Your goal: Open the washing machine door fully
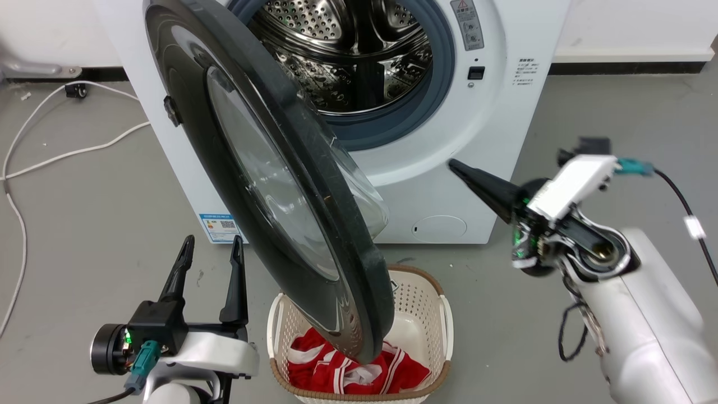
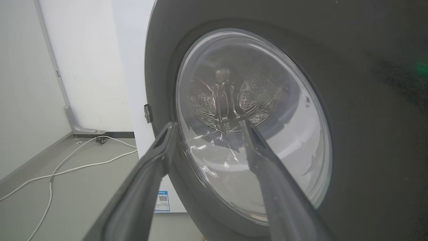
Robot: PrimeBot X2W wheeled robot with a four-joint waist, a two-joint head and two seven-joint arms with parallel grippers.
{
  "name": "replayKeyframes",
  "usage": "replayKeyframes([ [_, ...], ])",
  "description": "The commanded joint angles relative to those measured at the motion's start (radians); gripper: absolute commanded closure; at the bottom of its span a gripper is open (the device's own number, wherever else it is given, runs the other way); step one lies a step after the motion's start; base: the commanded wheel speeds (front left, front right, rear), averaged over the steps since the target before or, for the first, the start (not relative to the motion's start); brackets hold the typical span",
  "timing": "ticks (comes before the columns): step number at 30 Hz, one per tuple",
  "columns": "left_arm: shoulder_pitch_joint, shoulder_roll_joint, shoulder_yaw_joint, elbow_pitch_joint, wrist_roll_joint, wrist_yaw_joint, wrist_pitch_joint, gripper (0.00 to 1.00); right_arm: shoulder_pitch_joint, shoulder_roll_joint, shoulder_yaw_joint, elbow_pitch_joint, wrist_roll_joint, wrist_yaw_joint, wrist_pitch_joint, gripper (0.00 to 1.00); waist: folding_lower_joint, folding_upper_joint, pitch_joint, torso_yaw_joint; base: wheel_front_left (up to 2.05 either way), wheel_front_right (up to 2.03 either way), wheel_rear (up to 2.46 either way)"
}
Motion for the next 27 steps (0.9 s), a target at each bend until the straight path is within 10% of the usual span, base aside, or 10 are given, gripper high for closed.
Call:
replayKeyframes([
  [1,0.015,0.0,0.003,0.003,-0.004,0.003,-0.002,0.0,0.03,-0.004,-0.007,0.001,0.005,0.0,-0.012,1.0,0.0,0.0,-0.006,-0.004,0.0,0.0,0.0],
  [6,0.034,-0.001,0.017,0.003,-0.003,0.001,-0.002,0.0,0.168,-0.033,-0.109,-0.057,0.043,0.0,-0.13,1.0,0.0,0.0,-0.022,-0.011,0.0,0.0,0.0],
  [8,0.038,0.0,0.02,0.003,-0.001,-0.001,-0.002,0.0,0.222,-0.042,-0.132,-0.089,0.041,0.0,-0.171,0.45,0.0,0.0,-0.026,-0.013,0.0,0.0,0.0],
  [9,0.039,-0.001,0.021,0.004,-0.001,-0.002,-0.002,0.0,0.249,-0.04,-0.144,-0.11,0.04,0.0,-0.194,0.0,0.0,0.0,-0.028,-0.013,0.0,0.0,0.0],
  [17,0.056,-0.001,0.03,0.008,0.004,-0.007,-0.002,0.0,0.424,-0.062,-0.167,-0.262,-0.133,0.0,-0.452,0.0,0.0,0.0,-0.041,-0.018,0.0,0.0,0.0],
  [27,0.057,0.0,0.043,0.004,0.01,-0.009,-0.002,0.0,0.498,-0.116,-0.215,-0.28,-0.688,0.0,-0.753,0.0,0.0,0.0,-0.051,-0.02,0.0,0.0,0.0],
])
